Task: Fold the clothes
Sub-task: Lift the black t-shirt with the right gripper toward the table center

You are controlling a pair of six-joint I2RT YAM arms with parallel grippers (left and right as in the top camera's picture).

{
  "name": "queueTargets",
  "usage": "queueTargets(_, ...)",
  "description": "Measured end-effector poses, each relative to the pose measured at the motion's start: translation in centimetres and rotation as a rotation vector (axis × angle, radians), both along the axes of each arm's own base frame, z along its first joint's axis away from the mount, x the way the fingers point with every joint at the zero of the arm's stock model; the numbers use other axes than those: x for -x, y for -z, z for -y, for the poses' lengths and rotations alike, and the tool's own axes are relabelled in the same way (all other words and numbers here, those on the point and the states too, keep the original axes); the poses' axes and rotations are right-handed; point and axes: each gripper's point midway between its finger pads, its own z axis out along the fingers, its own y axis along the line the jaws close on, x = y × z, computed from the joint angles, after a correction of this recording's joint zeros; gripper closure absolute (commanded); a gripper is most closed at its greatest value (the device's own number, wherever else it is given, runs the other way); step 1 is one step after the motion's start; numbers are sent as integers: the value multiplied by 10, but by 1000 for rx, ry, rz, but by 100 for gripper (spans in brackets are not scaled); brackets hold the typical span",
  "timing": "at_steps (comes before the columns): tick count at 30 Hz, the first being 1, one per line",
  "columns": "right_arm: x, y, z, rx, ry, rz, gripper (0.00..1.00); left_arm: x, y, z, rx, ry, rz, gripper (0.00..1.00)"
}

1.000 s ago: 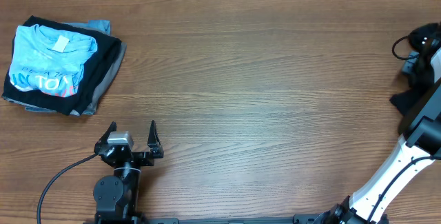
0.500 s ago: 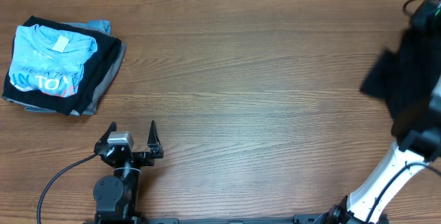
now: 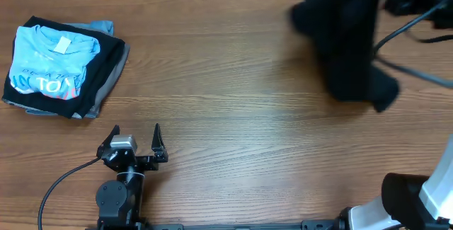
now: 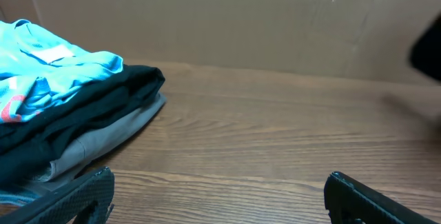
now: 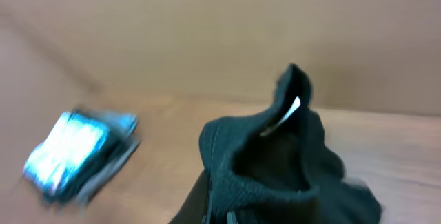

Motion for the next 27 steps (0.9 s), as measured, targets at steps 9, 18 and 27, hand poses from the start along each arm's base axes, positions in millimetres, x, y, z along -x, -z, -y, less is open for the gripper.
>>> queueTargets(9, 58, 48, -67, 113, -297, -186, 96, 0, 0, 0, 0, 0, 0, 0)
queueTargets(18, 56, 62, -66, 100, -285, -247, 96, 0, 0, 0, 0, 0, 0, 0)
queueTargets(27, 56, 62, -67, 80, -267, -268, 96, 0, 0, 3, 2, 16, 2, 0)
